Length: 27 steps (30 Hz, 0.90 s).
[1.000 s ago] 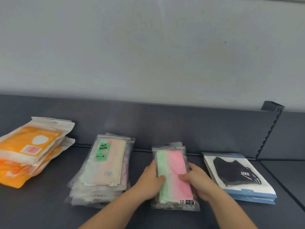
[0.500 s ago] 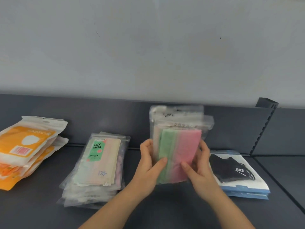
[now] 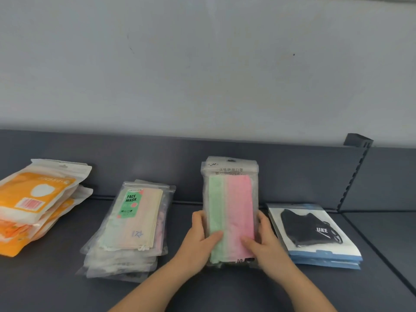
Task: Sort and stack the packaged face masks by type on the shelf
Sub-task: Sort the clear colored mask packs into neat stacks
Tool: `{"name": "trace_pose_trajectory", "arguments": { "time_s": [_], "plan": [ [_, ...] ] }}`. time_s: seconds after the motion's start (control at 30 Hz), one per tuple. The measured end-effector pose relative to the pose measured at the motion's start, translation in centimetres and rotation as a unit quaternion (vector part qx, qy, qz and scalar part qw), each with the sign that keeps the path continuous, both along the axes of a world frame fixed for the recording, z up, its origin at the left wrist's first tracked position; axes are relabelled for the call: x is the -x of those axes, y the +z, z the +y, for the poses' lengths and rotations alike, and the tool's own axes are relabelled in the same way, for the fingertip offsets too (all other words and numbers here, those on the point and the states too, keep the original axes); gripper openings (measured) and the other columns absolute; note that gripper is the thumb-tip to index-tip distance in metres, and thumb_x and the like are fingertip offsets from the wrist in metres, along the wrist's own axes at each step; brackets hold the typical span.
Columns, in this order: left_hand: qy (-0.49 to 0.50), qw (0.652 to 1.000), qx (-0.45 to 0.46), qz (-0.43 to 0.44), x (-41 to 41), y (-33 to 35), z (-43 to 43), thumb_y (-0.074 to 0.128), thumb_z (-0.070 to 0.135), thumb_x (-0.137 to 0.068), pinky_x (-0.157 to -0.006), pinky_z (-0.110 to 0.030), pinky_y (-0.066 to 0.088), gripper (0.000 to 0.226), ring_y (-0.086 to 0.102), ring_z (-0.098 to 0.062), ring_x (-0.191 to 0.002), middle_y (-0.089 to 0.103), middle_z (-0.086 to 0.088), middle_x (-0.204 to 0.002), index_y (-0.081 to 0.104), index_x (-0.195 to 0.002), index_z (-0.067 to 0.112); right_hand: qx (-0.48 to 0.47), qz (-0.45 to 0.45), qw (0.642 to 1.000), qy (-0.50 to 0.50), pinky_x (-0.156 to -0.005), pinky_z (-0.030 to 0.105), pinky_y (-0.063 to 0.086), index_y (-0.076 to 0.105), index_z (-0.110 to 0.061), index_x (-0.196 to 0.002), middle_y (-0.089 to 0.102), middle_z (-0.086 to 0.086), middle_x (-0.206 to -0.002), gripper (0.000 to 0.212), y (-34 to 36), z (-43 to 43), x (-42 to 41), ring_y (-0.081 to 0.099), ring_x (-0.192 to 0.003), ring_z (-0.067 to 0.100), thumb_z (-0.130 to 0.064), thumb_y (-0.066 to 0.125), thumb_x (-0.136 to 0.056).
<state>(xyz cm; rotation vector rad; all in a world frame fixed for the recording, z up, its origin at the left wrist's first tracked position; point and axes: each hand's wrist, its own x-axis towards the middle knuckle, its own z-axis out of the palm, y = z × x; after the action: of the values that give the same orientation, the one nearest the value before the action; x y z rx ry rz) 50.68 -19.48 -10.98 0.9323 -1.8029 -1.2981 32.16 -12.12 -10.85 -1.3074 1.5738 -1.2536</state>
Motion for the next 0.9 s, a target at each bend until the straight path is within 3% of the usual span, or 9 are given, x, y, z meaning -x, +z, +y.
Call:
{"name": "trace_pose_trajectory", "arguments": {
  "time_s": [0.07,0.17,0.23,0.3,0.37,0.4,0.6,0.7,0.9],
  "plan": [
    [0.023,0.999,-0.02,-0.026,-0.3,0.1,0.0,0.066,0.027,-0.092,-0.082,-0.021,0.054,0.029,0.065,0.002,-0.097,0.064,0.008,-0.114,0.045,-0.111,0.023,-0.037,0.001,0.999,0.014,-0.103,0.04,0.049,0.04,-0.039,-0.134,0.064,-0.017,-0.127,0.056,0.1,0.3,0.6,0.062,-0.117,0.005,-0.009,0.063,-0.092],
    [0.069,0.977,0.02,-0.202,-0.3,-0.7,0.1,0.067,0.054,-0.082,-0.075,-0.026,0.051,0.037,0.062,-0.006,-0.087,0.062,0.01,-0.099,0.055,-0.1,0.024,-0.092,0.039,0.995,0.0,-0.1,0.042,0.05,0.053,-0.039,-0.124,0.07,-0.014,-0.117,0.045,-0.5,0.7,1.0,0.067,-0.107,0.008,-0.016,0.066,-0.088],
    [0.096,0.962,0.054,-0.248,0.0,-1.1,0.3,0.064,0.063,-0.08,-0.074,-0.025,0.048,0.041,0.057,-0.003,-0.083,0.058,0.011,-0.097,0.058,-0.1,0.027,-0.102,0.052,0.993,-0.029,-0.093,0.029,0.052,0.056,-0.032,-0.125,0.071,-0.013,-0.113,0.038,-0.9,0.8,0.5,0.067,-0.101,0.008,-0.018,0.065,-0.09],
    [0.107,0.961,0.069,-0.246,0.1,-1.4,0.3,0.063,0.065,-0.079,-0.078,-0.025,0.046,0.055,0.056,-0.004,-0.089,0.056,0.008,-0.103,0.057,-0.119,0.028,-0.105,0.069,0.99,-0.062,-0.08,0.01,0.048,0.052,-0.037,-0.123,0.067,-0.015,-0.11,0.036,-1.0,1.1,0.0,0.063,-0.098,0.002,-0.024,0.066,-0.091],
    [0.12,0.959,0.075,-0.245,0.1,-2.0,0.0,0.064,0.065,-0.078,-0.083,-0.022,0.041,0.086,0.055,-0.009,-0.101,0.052,0.005,-0.115,0.04,-0.147,0.018,-0.106,0.107,0.986,-0.074,-0.091,0.018,0.049,0.051,-0.033,-0.135,0.065,-0.011,-0.12,0.052,-1.3,1.4,-0.2,0.063,-0.106,0.005,-0.04,0.068,-0.086],
    [0.128,0.959,0.071,-0.244,-0.1,-2.2,-0.1,0.065,0.064,-0.079,-0.084,-0.02,0.041,0.091,0.054,-0.009,-0.102,0.05,0.005,-0.118,0.036,-0.15,0.016,-0.114,0.122,0.983,-0.075,-0.096,0.026,0.048,0.049,-0.029,-0.141,0.065,-0.008,-0.123,0.063,-1.4,1.5,-0.2,0.063,-0.108,0.007,-0.046,0.069,-0.083],
    [0.151,0.962,0.1,-0.204,-0.7,-2.6,-0.3,0.054,0.045,-0.095,-0.076,-0.016,0.038,0.043,0.054,-0.003,-0.083,0.054,0.008,-0.104,0.062,-0.129,0.019,-0.143,0.192,0.969,-0.067,-0.095,0.025,0.037,0.028,-0.014,-0.154,0.048,0.003,-0.128,0.072,-1.0,1.1,-2.1,0.049,-0.122,0.017,-0.043,0.056,-0.094],
    [0.163,0.961,0.102,-0.2,-0.9,-2.7,-0.3,0.053,0.038,-0.097,-0.077,-0.017,0.039,0.039,0.056,-0.002,-0.085,0.054,0.007,-0.103,0.062,-0.129,0.019,-0.15,0.187,0.969,-0.068,-0.102,0.022,0.03,0.014,-0.008,-0.156,0.036,0.004,-0.135,0.075,-1.3,0.8,-3.3,0.037,-0.132,0.017,-0.038,0.05,-0.098],
    [0.212,0.958,0.069,-0.181,-1.1,-2.4,-0.1,0.058,0.032,-0.095,-0.093,-0.025,0.045,0.05,0.057,-0.012,-0.098,0.053,0.003,-0.112,0.05,-0.141,0.014,-0.17,0.178,0.966,-0.076,-0.112,0.025,0.019,0.012,-0.006,-0.156,0.026,0.005,-0.139,0.074,-1.1,0.0,-4.1,0.023,-0.137,0.021,-0.034,0.049,-0.098]
  ]
}}
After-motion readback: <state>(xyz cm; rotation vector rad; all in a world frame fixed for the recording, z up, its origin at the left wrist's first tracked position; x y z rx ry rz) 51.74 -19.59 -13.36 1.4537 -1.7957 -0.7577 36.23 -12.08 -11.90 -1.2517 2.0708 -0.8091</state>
